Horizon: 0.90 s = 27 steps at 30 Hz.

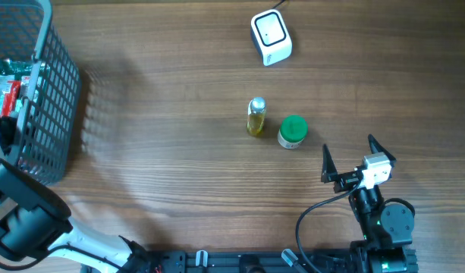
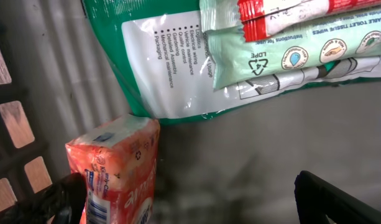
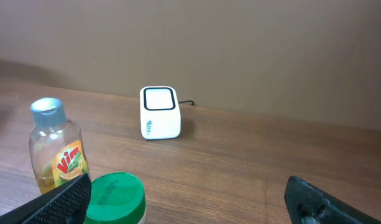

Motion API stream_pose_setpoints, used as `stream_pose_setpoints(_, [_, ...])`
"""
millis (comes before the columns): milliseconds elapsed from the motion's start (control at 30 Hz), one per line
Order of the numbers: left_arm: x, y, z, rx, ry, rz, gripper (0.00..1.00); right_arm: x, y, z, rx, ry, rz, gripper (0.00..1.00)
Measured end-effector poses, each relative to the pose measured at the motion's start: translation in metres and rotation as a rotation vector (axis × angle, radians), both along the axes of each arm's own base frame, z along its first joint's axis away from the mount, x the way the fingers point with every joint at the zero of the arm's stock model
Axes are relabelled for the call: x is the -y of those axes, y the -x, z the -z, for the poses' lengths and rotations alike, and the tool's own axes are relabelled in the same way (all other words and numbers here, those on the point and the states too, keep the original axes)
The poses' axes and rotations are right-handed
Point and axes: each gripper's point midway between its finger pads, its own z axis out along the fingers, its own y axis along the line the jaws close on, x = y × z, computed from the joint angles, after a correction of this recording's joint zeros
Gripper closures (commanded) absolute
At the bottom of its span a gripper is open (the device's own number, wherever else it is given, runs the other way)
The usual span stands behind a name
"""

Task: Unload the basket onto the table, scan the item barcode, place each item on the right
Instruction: 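Move the left gripper back into the basket above the tissue pack, then grasp the red-and-white Bellove tissue pack with the left gripper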

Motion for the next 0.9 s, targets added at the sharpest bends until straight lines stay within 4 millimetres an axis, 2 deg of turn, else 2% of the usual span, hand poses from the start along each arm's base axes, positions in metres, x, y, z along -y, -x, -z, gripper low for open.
stream_pose_setpoints(200, [0.001,-0.001,-0.002,0.010,0.004,0.003,0.03,0.000,0.000,0.000,0.000,0.000,0.000,0.00])
stream_pose_setpoints(267, [0.002,-0.005,-0.008,0.032,0.004,0.006,0.02,0.000,0.000,0.000,0.000,0.000,0.000,0.00])
stream_pose_setpoints(433, [-0.003,-0.012,-0.041,0.108,-0.051,0.011,0.02,0.000,0.000,0.000,0.000,0.000,0.000,0.00])
stream_pose_setpoints(533, [-0.004,-0.011,-0.051,0.111,-0.073,0.007,0.02,0.000,0.000,0.000,0.000,0.000,0.000,0.00])
stream_pose_setpoints(733, [-0.003,-0.002,-0.044,0.061,-0.064,-0.001,0.02,0.000,0.000,0.000,0.000,0.000,0.000,0.00])
stream_pose_setpoints(900, [-0.003,0.004,-0.022,0.002,-0.038,-0.007,0.02,0.000,0.000,0.000,0.000,0.000,0.000,0.00])
